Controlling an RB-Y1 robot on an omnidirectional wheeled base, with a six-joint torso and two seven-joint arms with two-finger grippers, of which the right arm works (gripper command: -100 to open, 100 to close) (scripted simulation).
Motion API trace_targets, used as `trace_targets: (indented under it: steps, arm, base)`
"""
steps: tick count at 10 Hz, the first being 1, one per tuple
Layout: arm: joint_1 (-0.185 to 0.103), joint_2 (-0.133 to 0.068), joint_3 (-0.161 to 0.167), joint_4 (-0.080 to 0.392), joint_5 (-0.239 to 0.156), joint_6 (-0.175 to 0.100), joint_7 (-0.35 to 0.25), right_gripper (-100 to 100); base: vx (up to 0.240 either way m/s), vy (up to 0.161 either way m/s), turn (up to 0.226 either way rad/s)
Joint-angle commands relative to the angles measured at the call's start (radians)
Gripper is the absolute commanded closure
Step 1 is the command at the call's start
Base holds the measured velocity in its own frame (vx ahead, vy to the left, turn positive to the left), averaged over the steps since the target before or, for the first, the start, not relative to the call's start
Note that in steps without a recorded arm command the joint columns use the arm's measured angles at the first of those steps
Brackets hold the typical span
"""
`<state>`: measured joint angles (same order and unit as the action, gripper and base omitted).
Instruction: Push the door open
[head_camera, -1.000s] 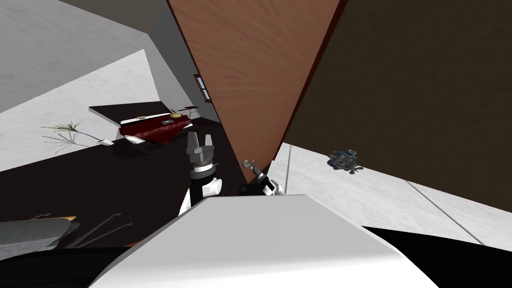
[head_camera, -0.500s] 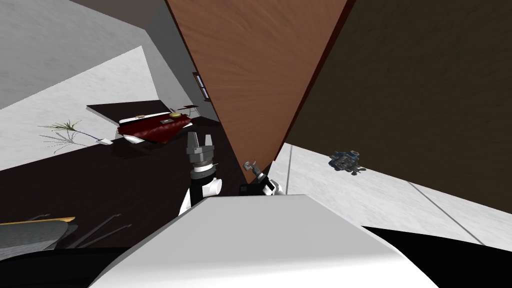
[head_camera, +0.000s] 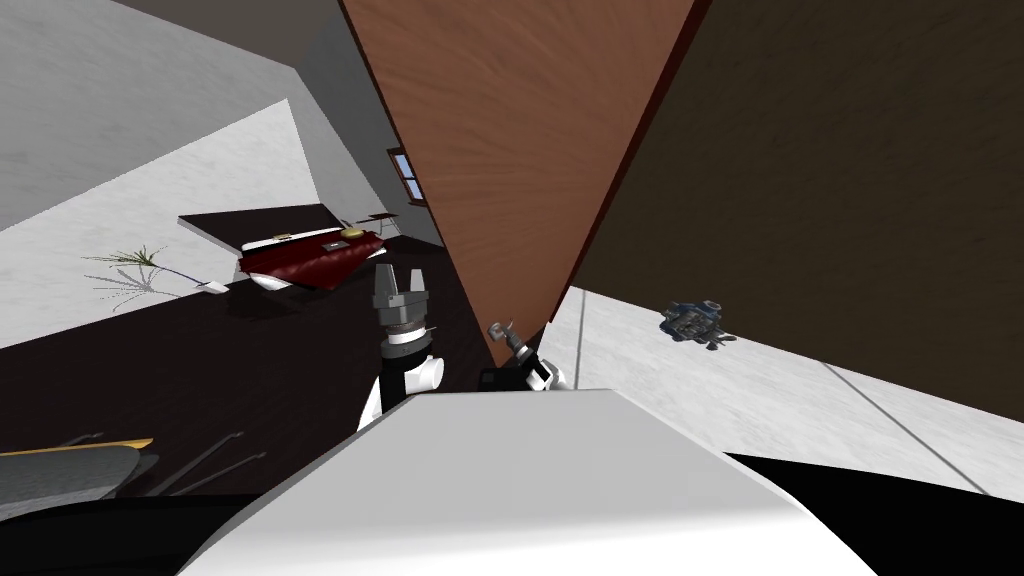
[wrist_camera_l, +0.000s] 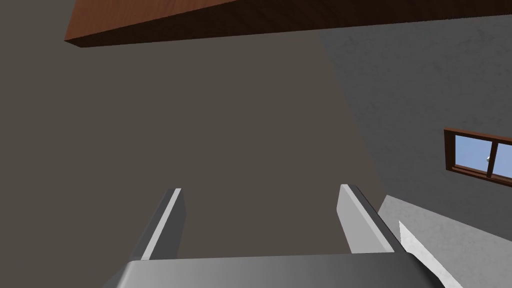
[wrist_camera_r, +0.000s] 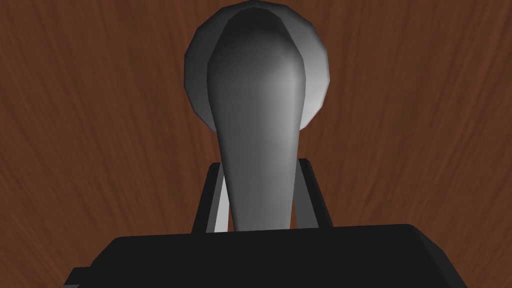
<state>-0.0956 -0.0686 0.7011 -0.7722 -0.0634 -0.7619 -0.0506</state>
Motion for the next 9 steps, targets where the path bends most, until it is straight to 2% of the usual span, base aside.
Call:
trace_targets:
  steps: [1,3,6,9]
  arm:
    - [-0.009,-0.006,-0.024,0.012,-0.006,-0.009,0.002,100]
    - [-0.012,-0.009,-0.046,0.017,-0.011,-0.009,0.007,100]
    - [-0.017,-0.014,-0.099,0.029,-0.023,-0.010,0.018,100]
    - [-0.020,-0.014,-0.138,0.039,-0.032,-0.011,0.027,100]
  base:
    - [0.109,0.176,-0.036]
    - [0.094,0.171,-0.039]
    - [0.124,0.197,-0.050]
    - [0.113,0.153,-0.034]
